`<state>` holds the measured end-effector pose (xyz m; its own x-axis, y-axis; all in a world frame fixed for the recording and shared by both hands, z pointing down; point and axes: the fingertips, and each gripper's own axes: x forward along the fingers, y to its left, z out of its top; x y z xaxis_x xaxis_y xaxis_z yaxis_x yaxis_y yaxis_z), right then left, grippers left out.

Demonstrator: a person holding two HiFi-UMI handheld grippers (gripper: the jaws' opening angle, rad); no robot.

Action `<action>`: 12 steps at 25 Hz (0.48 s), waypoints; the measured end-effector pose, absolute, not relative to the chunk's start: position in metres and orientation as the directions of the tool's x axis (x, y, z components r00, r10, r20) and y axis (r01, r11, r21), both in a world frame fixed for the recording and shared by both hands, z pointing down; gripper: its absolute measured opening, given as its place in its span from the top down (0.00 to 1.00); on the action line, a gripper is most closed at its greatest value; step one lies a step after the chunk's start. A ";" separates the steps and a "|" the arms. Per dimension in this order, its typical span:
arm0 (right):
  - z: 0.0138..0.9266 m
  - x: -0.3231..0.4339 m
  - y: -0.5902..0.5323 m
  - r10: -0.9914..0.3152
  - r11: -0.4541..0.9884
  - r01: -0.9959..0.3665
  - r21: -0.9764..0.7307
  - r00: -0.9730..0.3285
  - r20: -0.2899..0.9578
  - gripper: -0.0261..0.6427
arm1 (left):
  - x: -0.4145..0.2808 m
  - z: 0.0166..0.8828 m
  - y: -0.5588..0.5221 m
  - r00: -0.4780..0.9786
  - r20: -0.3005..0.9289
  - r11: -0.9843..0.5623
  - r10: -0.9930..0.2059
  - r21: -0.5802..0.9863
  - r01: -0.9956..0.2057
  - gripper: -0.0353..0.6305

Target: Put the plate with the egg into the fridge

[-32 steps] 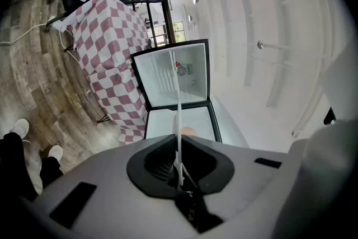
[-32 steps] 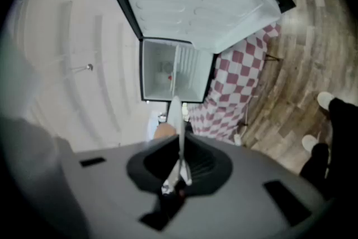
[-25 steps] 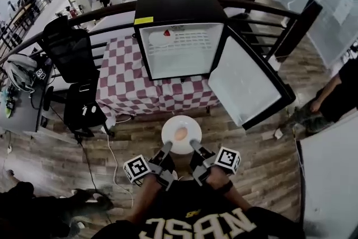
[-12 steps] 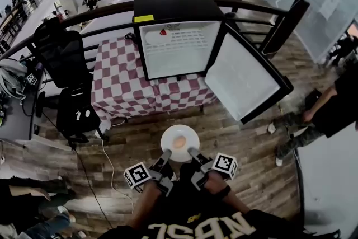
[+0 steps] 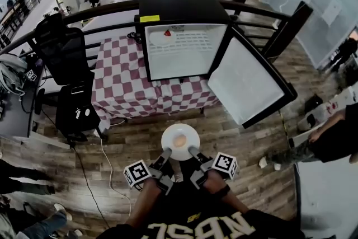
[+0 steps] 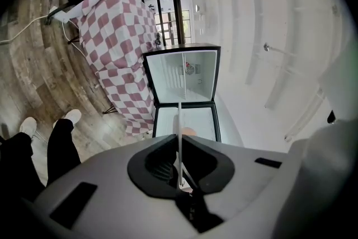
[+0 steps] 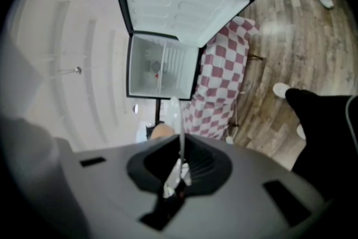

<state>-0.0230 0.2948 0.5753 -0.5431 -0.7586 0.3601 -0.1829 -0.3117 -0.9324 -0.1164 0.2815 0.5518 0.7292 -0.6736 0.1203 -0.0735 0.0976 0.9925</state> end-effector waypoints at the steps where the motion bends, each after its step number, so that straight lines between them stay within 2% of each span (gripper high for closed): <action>1: 0.575 -0.023 0.289 -0.760 -0.311 -0.181 -0.933 -0.542 0.359 0.91 | -0.116 0.551 0.277 0.725 0.121 0.102 -0.678 0.992 -0.071 0.89; 12: 0.583 -0.008 0.189 -0.731 -0.298 -0.162 -0.941 -0.595 0.334 0.91 | -0.102 0.554 0.184 0.659 0.130 0.090 -0.741 0.992 -0.094 0.89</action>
